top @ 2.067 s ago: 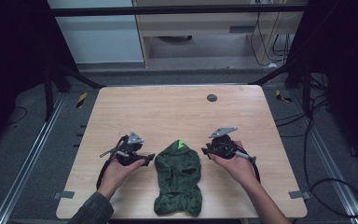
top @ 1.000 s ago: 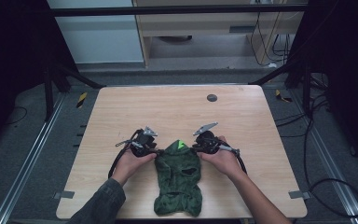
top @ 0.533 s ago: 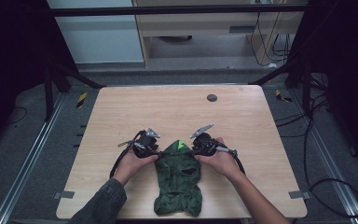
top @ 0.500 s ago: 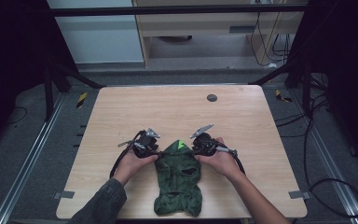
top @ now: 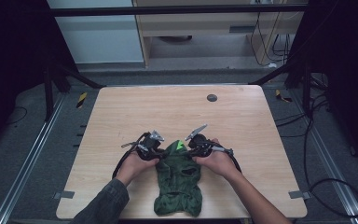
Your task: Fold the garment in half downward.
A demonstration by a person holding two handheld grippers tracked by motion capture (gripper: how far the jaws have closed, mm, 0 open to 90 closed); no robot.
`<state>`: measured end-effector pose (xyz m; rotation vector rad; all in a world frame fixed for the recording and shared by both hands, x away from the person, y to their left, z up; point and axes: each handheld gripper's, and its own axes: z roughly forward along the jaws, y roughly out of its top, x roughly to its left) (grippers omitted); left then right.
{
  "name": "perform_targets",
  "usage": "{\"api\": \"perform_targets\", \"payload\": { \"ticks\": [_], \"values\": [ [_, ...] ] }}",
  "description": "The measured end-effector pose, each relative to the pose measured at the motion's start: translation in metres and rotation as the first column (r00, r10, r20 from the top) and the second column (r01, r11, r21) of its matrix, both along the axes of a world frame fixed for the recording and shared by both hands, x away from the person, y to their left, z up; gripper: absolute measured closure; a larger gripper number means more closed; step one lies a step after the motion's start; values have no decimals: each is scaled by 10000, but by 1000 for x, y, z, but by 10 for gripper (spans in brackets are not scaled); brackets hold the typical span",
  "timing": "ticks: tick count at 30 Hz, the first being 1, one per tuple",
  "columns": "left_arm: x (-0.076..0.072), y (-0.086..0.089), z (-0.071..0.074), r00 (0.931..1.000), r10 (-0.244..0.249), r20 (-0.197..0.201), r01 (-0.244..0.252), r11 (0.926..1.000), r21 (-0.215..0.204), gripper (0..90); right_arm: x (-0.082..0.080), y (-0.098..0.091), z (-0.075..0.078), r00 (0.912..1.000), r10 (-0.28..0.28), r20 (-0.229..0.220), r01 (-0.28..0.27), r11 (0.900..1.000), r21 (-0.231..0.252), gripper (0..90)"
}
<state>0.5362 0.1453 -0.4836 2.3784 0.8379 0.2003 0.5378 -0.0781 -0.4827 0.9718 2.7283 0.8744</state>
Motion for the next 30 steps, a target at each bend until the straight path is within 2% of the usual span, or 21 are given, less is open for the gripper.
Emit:
{"api": "perform_targets", "payload": {
  "ticks": [2, 5, 15, 30],
  "values": [
    [0, 1, 0, 10000, -4, -20, 4, 10000, -9, 848, 1, 0, 0, 10000, -2, -4, 2, 10000, -50, 856],
    [-1, 2, 2, 10000, -44, 69, 44, 10000, 41, 873, 2, -3, 2, 9999, 30, 118, -30, 10000, 8, 861],
    [5, 0, 21, 9991, -76, 418, 76, 10000, -2, 881, 6, -5, 18, 9992, 122, 390, -120, 9999, -53, 864],
    [19, -1, 47, 9948, -12, 1017, 2, 10000, 99, 880, 25, -8, 44, 9952, 149, 966, -137, 9998, -135, 864]
  ]
}}
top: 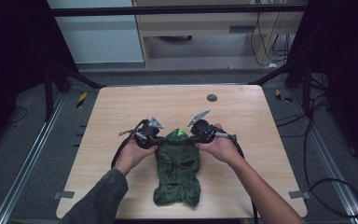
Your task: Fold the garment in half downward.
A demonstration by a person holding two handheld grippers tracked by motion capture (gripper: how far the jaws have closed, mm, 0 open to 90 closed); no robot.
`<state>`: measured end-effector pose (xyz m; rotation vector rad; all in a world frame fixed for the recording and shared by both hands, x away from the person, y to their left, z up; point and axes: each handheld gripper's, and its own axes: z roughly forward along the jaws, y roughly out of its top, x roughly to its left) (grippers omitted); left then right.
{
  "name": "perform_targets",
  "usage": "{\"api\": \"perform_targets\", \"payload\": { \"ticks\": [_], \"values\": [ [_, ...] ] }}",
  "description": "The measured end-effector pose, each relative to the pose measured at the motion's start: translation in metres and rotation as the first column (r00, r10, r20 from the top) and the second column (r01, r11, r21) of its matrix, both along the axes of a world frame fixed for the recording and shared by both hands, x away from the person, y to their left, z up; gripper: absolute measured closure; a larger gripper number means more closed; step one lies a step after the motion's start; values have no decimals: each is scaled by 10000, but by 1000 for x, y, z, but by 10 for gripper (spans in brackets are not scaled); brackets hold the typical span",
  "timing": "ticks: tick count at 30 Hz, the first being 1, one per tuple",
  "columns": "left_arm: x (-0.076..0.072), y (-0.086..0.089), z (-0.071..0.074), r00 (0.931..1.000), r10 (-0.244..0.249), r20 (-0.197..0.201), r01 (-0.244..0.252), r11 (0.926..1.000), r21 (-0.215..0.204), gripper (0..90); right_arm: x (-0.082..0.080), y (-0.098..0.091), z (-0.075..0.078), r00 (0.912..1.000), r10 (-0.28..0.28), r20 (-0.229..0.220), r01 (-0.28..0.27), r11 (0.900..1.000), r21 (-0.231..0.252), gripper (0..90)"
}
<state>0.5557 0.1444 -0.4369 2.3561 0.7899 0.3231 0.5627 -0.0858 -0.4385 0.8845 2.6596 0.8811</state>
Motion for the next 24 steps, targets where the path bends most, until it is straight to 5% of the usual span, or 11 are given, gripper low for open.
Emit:
{"api": "perform_targets", "payload": {
  "ticks": [24],
  "values": [
    [16, 3, 24, 9985, 169, 521, -172, 9998, 53, 876, 16, 7, 29, 9979, 118, 629, -109, 9998, -153, 864]
  ]
}}
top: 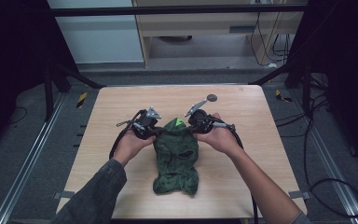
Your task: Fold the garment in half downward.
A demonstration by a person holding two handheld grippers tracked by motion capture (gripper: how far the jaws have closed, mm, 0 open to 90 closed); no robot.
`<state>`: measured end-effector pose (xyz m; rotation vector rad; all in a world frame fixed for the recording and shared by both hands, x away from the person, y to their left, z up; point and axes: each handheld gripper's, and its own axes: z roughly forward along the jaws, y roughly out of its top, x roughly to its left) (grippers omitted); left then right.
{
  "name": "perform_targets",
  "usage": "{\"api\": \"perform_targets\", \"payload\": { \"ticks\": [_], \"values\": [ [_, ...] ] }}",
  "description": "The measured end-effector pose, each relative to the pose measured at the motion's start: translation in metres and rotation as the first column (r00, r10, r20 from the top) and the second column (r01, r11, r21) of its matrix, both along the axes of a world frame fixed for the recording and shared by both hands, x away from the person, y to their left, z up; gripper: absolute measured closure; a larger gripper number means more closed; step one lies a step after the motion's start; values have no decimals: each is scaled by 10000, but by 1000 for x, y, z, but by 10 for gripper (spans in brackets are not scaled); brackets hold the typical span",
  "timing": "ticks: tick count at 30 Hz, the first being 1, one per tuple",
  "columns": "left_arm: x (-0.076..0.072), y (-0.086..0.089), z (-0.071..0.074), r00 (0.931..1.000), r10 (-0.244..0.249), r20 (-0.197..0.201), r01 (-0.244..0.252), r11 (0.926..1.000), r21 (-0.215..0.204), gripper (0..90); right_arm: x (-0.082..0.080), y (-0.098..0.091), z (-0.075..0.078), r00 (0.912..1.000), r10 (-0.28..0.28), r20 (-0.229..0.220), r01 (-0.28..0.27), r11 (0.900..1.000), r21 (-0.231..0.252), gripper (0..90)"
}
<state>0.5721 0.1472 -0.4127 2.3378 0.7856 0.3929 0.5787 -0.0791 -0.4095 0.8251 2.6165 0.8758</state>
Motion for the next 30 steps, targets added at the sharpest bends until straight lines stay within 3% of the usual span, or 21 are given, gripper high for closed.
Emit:
{"api": "perform_targets", "payload": {
  "ticks": [30],
  "values": [
    [13, 2, 23, 9984, 311, 475, -303, 9994, -182, 874, 17, 2, 23, 9981, -77, 609, 82, 9999, -78, 862]
  ]
}}
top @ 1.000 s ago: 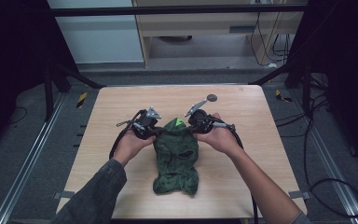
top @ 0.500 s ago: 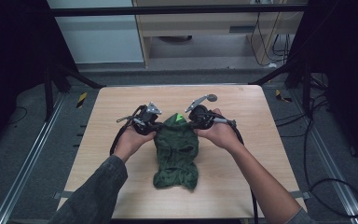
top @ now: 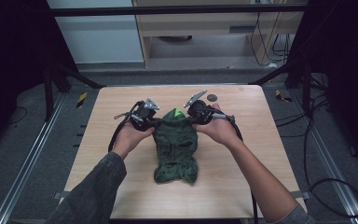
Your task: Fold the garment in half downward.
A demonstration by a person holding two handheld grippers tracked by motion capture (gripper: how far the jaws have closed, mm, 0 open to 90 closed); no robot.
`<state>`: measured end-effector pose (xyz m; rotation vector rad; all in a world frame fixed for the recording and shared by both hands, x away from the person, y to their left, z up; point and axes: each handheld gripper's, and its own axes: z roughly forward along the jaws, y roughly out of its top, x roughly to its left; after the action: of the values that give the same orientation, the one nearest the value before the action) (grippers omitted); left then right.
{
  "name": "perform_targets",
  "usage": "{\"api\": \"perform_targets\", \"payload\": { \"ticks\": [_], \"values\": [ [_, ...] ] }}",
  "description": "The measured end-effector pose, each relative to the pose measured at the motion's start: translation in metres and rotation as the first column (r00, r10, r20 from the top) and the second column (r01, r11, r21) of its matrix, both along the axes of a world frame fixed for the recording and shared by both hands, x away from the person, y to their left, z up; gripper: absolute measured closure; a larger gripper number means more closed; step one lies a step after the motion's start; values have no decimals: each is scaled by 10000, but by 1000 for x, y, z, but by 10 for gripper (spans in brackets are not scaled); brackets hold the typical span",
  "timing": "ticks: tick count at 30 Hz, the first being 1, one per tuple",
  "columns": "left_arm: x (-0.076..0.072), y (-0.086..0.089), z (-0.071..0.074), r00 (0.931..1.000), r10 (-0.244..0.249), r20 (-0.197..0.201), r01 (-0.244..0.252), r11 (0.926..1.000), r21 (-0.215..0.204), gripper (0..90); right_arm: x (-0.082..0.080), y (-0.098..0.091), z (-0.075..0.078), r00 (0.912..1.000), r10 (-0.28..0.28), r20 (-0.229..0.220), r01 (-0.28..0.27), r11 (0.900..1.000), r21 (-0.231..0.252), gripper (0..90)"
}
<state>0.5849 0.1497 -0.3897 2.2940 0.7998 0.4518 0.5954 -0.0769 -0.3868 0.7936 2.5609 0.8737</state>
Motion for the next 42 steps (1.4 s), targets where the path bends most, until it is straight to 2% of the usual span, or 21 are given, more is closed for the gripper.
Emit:
{"api": "perform_targets", "payload": {
  "ticks": [6, 9, 11, 17, 27, 37, 42],
  "values": [
    [5, 0, 1, 10000, 45, -77, -45, 10000, 26, 874, 5, 1, 5, 10000, -35, 87, 36, 9998, -174, 861],
    [9, 3, 0, 9995, 151, -268, -159, 9994, -300, 875, 6, 2, 4, 10000, -44, 81, 45, 9999, -95, 861],
    [10, 4, 0, 9994, 183, -301, -193, 9993, -333, 875, 6, 2, 4, 10000, -16, 95, 17, 9999, -121, 861],
    [11, 3, 3, 9996, 202, -172, -206, 9995, -222, 875, 8, 3, 5, 9998, -102, 141, 101, 9999, 61, 861],
    [15, 3, 8, 9997, 250, -82, -252, 9995, -200, 876, 13, 3, 10, 9997, -144, 215, 145, 9999, -27, 860],
    [19, 3, 16, 9992, 369, 125, -366, 9991, -216, 877, 19, 4, 15, 9990, -307, 321, 303, 9995, 127, 859],
    [18, 2, 16, 9993, 326, 194, -323, 9994, -139, 878, 20, 4, 13, 9988, -333, 362, 330, 9994, 95, 858]
  ]
}}
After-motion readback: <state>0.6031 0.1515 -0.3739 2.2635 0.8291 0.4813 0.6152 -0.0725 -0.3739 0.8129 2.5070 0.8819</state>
